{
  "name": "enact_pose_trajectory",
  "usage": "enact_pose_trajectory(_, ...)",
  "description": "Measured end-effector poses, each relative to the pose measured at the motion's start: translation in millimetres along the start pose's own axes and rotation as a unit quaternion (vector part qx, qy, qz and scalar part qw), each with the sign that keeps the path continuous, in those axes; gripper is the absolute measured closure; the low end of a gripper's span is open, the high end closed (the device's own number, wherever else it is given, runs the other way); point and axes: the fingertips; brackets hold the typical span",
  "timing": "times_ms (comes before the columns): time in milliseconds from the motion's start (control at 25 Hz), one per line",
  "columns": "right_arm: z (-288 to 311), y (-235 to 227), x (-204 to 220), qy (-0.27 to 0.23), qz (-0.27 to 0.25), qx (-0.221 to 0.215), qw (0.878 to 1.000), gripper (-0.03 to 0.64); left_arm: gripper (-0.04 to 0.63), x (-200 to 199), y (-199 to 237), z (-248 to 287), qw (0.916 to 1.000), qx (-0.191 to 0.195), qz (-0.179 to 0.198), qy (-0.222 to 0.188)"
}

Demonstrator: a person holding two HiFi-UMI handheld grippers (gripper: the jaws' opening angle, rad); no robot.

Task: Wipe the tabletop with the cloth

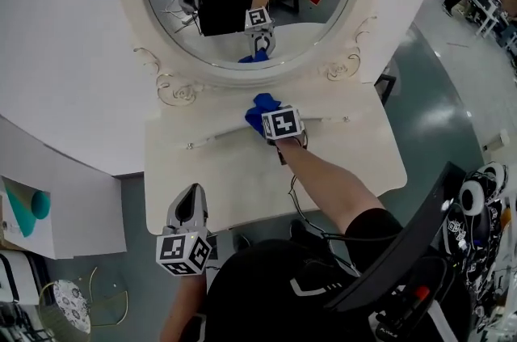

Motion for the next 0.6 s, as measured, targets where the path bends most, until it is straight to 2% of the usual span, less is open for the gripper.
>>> enact_pose_trajectory(600,-48,-170,21,-0.012,0.044,0.085,0.995,0.532,0.586,2,-71,60,0.9978,0.060,0.021,0.017)
Point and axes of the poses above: the fingertips, and each gripper's own axes: z forward along the fingers, y to its left, x out of its underside, and after that the axes turned 3 degrees about x, right-handed
